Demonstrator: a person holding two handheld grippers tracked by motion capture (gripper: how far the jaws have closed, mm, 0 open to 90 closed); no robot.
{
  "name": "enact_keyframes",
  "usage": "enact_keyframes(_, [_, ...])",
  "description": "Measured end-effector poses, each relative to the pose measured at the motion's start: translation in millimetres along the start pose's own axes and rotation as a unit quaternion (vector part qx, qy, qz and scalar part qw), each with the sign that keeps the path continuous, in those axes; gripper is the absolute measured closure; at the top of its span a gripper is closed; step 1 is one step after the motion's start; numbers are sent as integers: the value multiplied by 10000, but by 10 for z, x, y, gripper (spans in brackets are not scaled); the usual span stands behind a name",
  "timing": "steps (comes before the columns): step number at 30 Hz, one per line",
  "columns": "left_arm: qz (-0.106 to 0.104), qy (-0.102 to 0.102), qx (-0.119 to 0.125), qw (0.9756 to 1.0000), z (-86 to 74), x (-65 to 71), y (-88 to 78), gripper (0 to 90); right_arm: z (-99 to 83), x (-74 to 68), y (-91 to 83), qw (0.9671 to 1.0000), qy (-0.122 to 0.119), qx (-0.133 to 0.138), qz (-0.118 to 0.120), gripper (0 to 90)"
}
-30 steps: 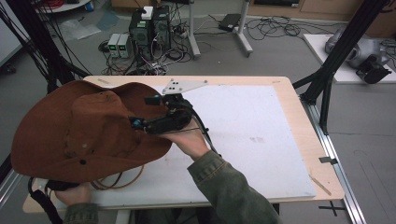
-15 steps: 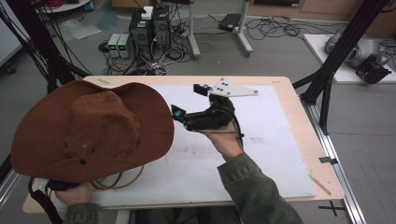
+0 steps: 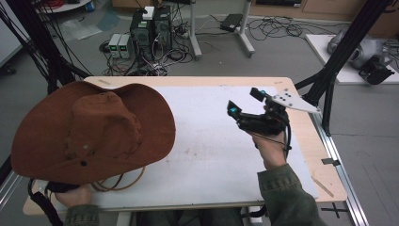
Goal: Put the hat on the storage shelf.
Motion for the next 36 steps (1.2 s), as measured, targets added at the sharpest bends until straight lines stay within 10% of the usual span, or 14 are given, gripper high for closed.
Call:
enact_keyframes(7, [8, 12, -11, 10000, 0, 2, 4, 114, -433, 381, -231, 9902, -258, 96, -1371, 36])
enact_keyframes(15, [11, -4, -1, 10000, 1, -1, 6, 114, -1050, 621, -389, 9734, -307, -117, -2266, 34])
enact_keyframes(36, [14, 17, -15, 10000, 0, 2, 7, 114, -1475, 939, -477, 9636, -220, -133, -2663, 34])
Point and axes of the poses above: each handheld gripper's, and its own axes: y roughly forward along the jaws, z roughly out of its top, x roughly to its right, the point moved 5 cm from there along y, roughly forward along the jaws, and after that the axes turned 15 degrees about -z, right-handed, at the moved point
